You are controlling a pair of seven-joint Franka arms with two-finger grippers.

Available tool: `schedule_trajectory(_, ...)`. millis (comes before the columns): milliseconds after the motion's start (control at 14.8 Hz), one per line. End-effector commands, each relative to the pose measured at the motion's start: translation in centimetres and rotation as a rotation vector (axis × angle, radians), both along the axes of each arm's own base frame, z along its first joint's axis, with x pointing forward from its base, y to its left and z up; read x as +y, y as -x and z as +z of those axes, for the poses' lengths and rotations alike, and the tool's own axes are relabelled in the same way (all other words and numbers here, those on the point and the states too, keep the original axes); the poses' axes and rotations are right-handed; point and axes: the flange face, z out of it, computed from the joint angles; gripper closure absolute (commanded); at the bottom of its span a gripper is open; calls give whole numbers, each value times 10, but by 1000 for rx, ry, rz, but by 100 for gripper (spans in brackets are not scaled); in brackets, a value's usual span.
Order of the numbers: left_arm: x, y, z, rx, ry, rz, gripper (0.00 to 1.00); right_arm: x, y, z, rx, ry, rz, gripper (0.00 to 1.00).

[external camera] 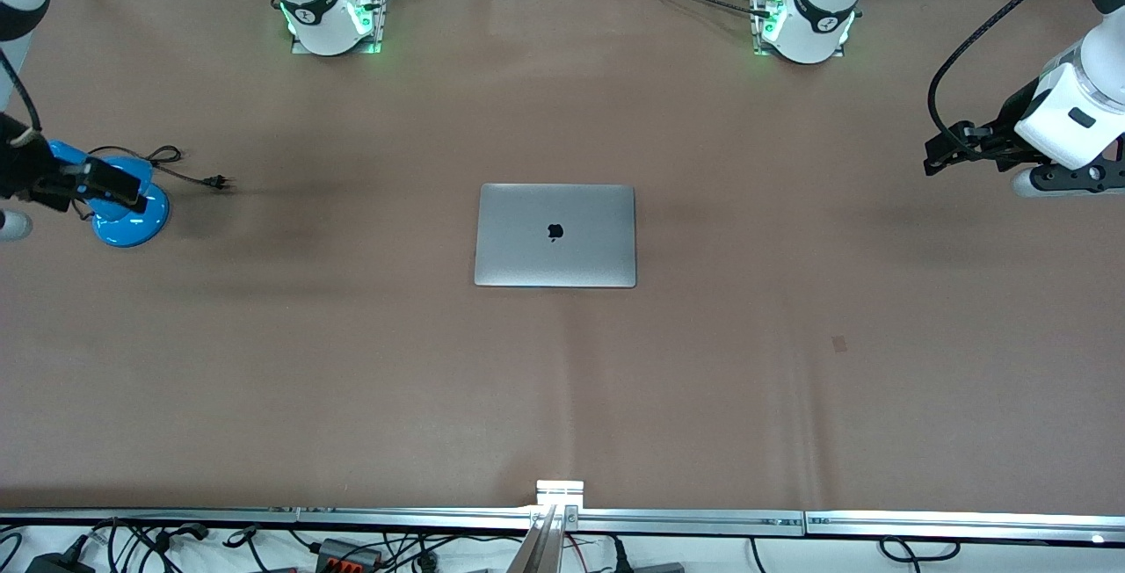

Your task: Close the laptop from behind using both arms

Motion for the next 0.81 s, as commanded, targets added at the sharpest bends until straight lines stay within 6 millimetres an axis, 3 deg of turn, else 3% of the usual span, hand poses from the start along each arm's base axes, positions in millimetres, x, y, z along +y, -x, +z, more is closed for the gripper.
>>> schedule_trajectory(0, -1, 3, 6, 7, 13, -16, 0, -3, 39, -4, -43, 3, 17, 0)
schedule_trajectory(271, -1, 4, 5, 15, 16, -25, 0, -4, 43, -6, -37, 3, 12, 0)
schedule_trajectory(745, 0, 4, 4, 18, 17, -23, 0, -2, 47, 13, -51, -3, 26, 0)
